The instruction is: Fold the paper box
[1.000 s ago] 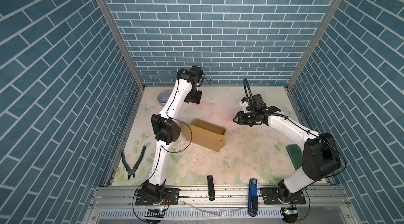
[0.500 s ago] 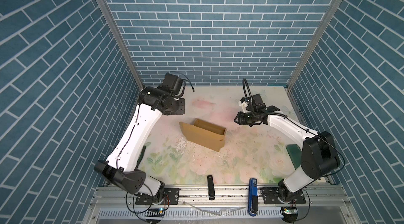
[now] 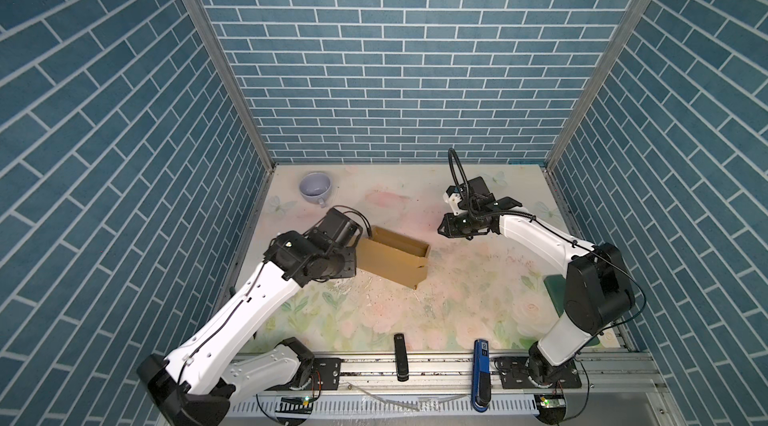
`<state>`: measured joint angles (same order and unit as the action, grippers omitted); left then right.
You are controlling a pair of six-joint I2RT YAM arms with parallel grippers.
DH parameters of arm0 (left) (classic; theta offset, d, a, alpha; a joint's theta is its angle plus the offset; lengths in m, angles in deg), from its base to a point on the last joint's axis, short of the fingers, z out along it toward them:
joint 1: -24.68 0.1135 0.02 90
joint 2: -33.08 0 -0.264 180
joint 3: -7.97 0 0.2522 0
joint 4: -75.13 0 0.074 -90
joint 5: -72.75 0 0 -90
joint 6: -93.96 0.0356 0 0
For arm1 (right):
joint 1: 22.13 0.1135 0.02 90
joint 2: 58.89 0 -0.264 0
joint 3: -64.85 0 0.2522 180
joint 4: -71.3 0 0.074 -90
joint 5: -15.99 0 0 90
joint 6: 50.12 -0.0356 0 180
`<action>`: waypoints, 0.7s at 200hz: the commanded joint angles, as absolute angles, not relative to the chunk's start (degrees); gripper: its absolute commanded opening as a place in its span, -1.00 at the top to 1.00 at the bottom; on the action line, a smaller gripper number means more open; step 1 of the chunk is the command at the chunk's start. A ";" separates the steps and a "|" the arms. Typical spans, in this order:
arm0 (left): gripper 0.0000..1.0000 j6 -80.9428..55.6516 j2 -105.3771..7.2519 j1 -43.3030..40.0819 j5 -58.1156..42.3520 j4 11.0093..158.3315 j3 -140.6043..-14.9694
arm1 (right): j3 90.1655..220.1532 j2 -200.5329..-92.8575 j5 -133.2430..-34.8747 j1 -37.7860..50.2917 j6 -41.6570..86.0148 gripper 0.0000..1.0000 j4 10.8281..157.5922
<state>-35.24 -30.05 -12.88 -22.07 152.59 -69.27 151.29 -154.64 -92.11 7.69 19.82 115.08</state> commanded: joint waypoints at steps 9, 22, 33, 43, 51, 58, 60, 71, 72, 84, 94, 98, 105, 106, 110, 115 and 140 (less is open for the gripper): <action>0.29 -40.35 -28.93 -13.55 -23.22 143.91 -62.74 | 154.16 -155.38 -94.26 8.82 22.56 0.50 116.76; 0.29 -40.68 -29.18 -13.55 -24.65 142.30 -61.03 | 154.45 -155.49 -94.89 10.21 23.93 0.50 117.66; 0.29 -40.69 -29.99 -13.58 -25.82 141.35 -60.40 | 154.18 -155.23 -94.66 11.52 24.90 0.50 117.96; 0.29 -40.35 -30.73 -13.55 -26.21 139.97 -59.98 | 153.49 -154.68 -94.41 12.54 25.28 0.50 117.78; 0.29 -40.14 -31.27 -13.55 -26.47 138.53 -59.60 | 152.79 -154.15 -94.44 13.15 25.29 0.51 117.44; 0.29 -39.72 -31.86 -13.55 -26.72 137.22 -59.33 | 152.15 -153.76 -94.71 13.49 25.14 0.52 117.14; 0.29 -39.61 -32.07 -13.55 -26.74 136.83 -59.25 | 151.95 -153.58 -94.81 13.58 25.05 0.52 117.03; 0.28 -38.65 -33.34 -13.49 -27.14 135.22 -59.39 | 151.06 -152.93 -95.68 14.18 24.85 0.53 116.50; 0.28 -38.62 -33.49 -13.48 -27.21 135.13 -59.39 | 151.00 -152.93 -95.78 14.22 24.85 0.53 116.42; 0.27 -37.64 -35.19 -13.39 -27.88 134.01 -59.87 | 150.38 -152.25 -96.52 14.93 24.71 0.53 115.95; 0.27 -36.96 -36.65 -13.16 -27.99 133.11 -60.42 | 150.00 -151.93 -97.47 15.51 24.85 0.53 115.66; 0.27 -36.61 -37.17 -13.08 -28.04 132.67 -60.59 | 149.98 -151.81 -97.81 15.76 24.93 0.54 115.59; 0.27 -36.26 -38.26 -12.90 -28.10 131.89 -60.86 | 149.84 -151.79 -98.00 16.21 25.15 0.54 115.54; 0.27 -36.23 -38.45 -12.87 -28.08 131.79 -60.92 | 149.78 -151.79 -98.00 16.29 25.18 0.54 115.55; 0.27 -35.96 -38.94 -12.71 -28.08 131.35 -61.04 | 149.73 -151.70 -97.92 16.55 25.20 0.55 115.59; 0.28 -35.72 -39.65 -12.56 -28.06 130.80 -61.22 | 149.59 -151.61 -97.99 16.83 25.28 0.55 115.62; 0.28 -34.94 -42.52 -11.77 -27.77 128.18 -61.66 | 148.53 -150.37 -98.89 17.92 25.20 0.57 114.92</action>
<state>-36.86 -40.59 -12.60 -26.73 131.81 -60.29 150.94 -153.20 -96.68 16.66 22.43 115.56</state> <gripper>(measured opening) 0.363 0.220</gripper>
